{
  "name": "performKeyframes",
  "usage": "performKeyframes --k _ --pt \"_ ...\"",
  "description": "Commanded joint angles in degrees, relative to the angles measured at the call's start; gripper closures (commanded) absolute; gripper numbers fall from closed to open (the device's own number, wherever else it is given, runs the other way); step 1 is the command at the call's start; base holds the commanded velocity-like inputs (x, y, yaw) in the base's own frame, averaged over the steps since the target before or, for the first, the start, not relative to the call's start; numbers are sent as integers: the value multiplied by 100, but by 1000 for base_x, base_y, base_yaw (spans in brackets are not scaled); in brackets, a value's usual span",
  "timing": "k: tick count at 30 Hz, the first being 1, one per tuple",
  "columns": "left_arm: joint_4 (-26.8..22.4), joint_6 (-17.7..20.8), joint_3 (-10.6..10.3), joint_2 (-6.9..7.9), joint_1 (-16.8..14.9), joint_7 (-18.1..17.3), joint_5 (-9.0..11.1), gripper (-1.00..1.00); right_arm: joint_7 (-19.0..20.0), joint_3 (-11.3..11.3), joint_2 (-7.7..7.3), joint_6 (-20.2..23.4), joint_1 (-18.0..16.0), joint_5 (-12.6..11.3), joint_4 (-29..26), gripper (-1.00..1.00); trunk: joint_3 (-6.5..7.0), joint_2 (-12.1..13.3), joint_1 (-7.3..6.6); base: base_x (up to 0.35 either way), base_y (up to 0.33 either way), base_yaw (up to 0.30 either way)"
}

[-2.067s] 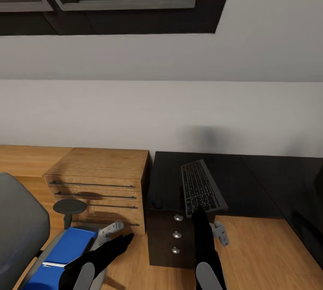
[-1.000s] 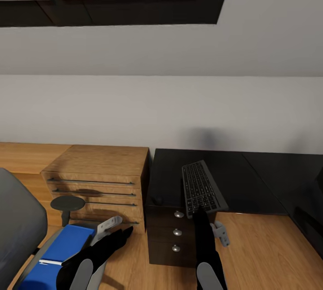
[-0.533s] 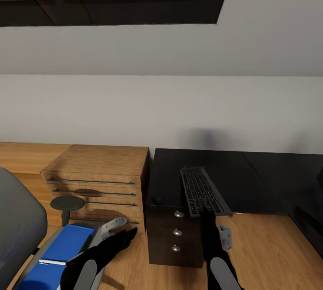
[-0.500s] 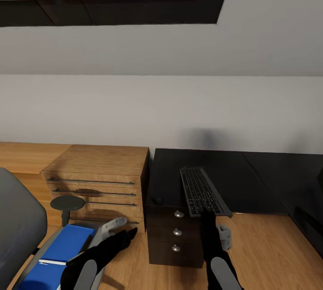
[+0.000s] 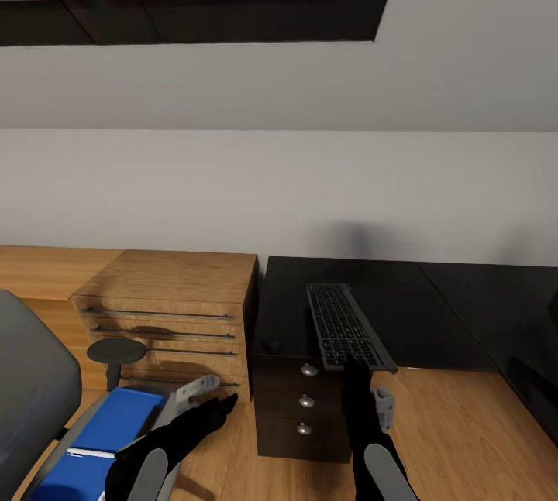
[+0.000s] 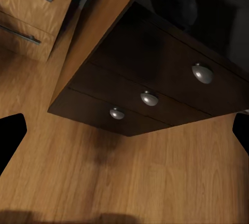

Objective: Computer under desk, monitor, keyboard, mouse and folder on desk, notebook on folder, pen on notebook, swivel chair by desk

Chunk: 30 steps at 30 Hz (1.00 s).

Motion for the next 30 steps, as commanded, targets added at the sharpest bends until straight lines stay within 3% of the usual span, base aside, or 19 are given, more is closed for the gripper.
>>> performKeyframes --k 1,6,15,30 --pt "26 3 -1 11 -4 85 69 -100 16 -25 -35 -47 -5 9 27 100 -7 -5 0 0 0 0" --pt "-12 12 5 -48 3 60 55 -100 102 -41 13 -49 -5 47 157 100 -7 -5 0 0 0 0" --pt "-25 17 7 7 4 52 60 -100 0 -44 -56 -53 -5 42 252 100 -7 -5 0 32 0 0" --pt "-16 30 7 8 2 52 78 -100 6 -33 -55 -47 -5 102 518 100 -7 -5 0 217 0 0"
